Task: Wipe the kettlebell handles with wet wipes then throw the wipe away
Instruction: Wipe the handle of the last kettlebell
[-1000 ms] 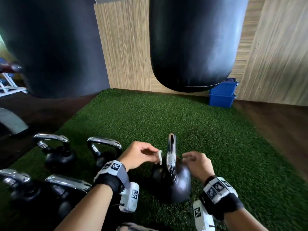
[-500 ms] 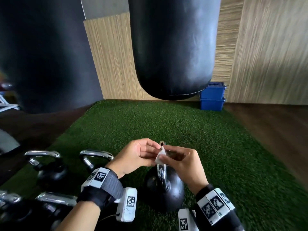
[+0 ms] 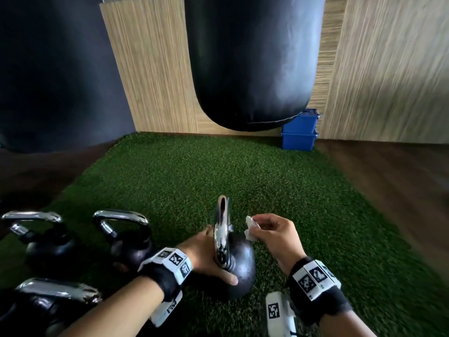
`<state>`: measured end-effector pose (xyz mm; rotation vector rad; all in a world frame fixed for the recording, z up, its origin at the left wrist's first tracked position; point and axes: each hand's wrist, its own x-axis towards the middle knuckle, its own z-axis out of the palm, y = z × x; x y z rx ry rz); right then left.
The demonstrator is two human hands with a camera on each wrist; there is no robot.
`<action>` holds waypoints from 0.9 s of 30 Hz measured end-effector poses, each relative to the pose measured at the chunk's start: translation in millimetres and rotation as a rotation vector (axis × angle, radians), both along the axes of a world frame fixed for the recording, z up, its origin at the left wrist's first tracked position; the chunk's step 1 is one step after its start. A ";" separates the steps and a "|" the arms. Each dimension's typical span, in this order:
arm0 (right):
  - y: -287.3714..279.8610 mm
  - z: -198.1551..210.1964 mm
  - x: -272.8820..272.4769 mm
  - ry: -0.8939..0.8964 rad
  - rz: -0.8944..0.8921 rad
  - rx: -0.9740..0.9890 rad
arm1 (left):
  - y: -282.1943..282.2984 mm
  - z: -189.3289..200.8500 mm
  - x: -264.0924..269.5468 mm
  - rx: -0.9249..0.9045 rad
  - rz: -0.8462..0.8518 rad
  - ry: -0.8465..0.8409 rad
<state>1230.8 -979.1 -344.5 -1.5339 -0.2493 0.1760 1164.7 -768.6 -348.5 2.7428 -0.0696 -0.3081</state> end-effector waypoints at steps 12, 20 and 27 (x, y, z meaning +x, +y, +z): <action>26.0 -31.1 29.3 -0.007 -0.100 -0.159 | 5.6 -48.1 4.0 -0.063 -0.006 -0.202; 57.5 -34.6 44.8 -0.086 -0.182 -0.316 | 24.9 -31.2 12.2 -0.069 -0.117 -0.063; 71.6 -35.5 47.4 -0.159 -0.131 -0.557 | 29.2 -28.9 23.5 0.107 -0.147 0.096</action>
